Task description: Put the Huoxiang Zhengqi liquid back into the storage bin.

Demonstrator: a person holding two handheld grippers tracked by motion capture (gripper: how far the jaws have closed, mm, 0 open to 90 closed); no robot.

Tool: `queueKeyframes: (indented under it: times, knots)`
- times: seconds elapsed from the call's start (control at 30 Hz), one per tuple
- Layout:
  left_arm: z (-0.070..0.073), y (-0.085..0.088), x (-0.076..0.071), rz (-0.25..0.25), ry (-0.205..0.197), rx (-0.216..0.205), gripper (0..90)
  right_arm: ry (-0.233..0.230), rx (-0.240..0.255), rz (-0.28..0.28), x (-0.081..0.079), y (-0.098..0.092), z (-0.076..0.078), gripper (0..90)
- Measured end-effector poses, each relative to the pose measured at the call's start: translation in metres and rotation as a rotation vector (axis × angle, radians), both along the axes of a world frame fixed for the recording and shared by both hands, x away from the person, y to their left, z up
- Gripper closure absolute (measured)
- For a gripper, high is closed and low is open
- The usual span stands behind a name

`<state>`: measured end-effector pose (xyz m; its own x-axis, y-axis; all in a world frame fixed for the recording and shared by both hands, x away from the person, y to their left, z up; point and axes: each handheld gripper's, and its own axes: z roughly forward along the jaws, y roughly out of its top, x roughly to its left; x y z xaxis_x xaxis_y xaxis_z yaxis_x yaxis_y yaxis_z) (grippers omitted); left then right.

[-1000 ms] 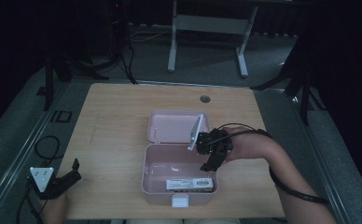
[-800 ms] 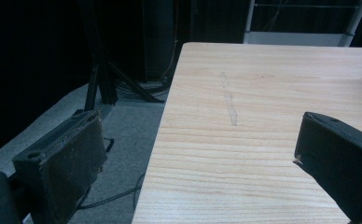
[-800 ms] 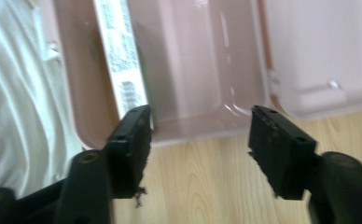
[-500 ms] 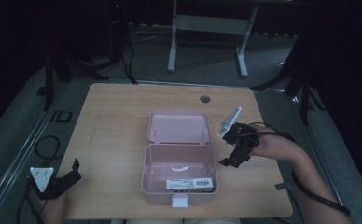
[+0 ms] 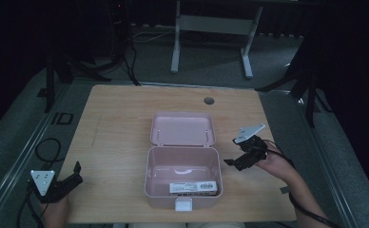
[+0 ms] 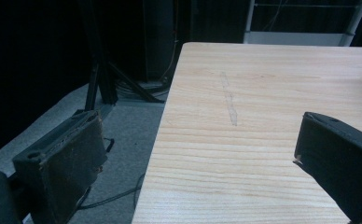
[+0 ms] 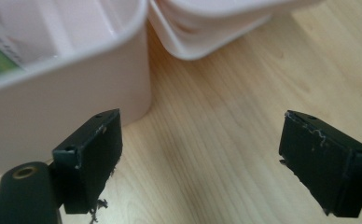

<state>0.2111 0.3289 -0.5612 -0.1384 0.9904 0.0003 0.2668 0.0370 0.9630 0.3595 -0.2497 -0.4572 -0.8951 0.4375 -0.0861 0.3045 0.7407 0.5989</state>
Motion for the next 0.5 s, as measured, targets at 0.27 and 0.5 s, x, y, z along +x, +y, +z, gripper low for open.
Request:
queueKeyframes:
  times: [0.27, 0.5]
  knots:
    - [0.000, 0.000, 0.000, -0.002, -0.002, 0.000, 2.1, -0.023, 0.083, -0.141, 0.004, -0.015, -0.055, 13.0]
    - [0.000, 0.000, 0.000, -0.002, 0.000, 0.002, 2.1, -0.067, 0.139, -0.215, 0.002, -0.026, -0.082, 12.9]
